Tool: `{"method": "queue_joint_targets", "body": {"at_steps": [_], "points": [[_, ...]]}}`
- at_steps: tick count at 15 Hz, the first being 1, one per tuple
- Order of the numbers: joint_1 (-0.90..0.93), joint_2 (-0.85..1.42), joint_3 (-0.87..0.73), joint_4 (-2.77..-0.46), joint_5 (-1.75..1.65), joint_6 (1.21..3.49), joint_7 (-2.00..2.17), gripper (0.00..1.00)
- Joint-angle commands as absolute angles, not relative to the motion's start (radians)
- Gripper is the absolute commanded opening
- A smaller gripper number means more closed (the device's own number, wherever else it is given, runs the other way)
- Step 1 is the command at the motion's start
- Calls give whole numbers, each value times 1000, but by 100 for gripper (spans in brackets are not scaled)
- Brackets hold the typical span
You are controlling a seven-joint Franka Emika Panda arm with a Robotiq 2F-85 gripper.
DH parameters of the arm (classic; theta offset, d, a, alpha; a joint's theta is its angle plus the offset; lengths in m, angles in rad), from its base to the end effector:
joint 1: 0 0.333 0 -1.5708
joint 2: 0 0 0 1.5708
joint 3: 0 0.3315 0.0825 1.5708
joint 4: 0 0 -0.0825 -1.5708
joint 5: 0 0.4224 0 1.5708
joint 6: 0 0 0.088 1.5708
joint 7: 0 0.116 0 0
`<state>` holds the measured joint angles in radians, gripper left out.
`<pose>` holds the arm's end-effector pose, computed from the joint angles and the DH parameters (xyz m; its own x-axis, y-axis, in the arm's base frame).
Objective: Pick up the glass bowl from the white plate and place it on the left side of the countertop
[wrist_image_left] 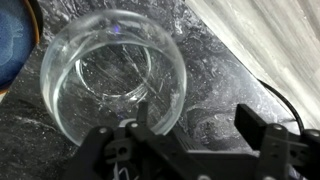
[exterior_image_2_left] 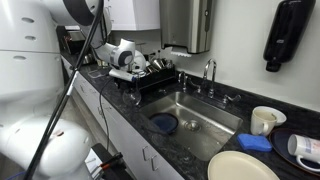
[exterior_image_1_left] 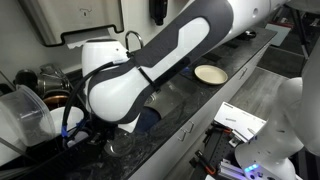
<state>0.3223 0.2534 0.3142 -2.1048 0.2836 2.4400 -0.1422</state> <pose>0.4968 0.3667 0.2916 0.8521 0.5150 0.0932 0.5200 -0.8127 -0.2630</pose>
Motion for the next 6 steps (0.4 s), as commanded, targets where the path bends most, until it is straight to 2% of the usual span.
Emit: {"method": "queue_joint_targets", "body": {"at_steps": [1,6], "points": [[306,169,324,-2107,243,2365,-144,100],[314,43,300,-2104,95,2268,-99,100]]}}
